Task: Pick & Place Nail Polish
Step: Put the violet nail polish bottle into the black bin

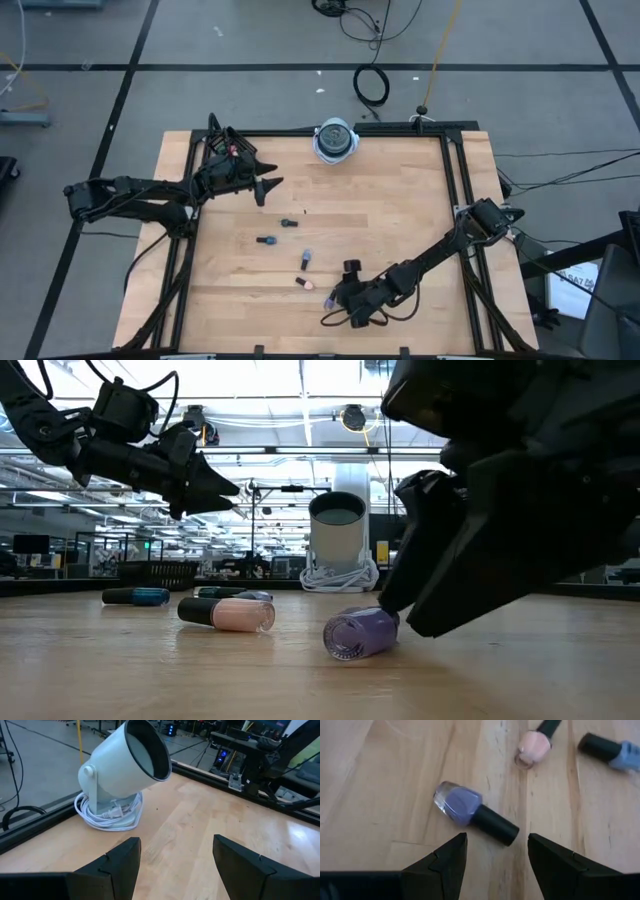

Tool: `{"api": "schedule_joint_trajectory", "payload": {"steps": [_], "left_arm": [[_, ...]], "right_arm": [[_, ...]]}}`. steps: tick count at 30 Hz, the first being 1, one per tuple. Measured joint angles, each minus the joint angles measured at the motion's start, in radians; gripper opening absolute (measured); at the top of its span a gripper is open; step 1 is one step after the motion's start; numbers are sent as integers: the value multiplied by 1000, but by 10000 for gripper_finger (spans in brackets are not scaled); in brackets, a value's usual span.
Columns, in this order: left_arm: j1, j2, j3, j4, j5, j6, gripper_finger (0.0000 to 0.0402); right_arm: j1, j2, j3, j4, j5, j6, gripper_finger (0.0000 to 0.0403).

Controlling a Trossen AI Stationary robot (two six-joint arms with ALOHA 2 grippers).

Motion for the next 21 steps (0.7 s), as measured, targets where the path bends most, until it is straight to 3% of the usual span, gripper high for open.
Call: {"api": "schedule_joint_trajectory", "payload": {"steps": [10, 17, 21], "left_arm": [[0, 0, 0, 0, -19, 0, 244], [0, 0, 0, 0, -20, 22, 244], [0, 0, 0, 0, -20, 25, 244]], "right_arm": [[-25, 0, 0, 44, -4, -149, 196], [-57, 0, 0, 44, -106, -176, 196], [-58, 0, 0, 45, -109, -181, 196]]}}
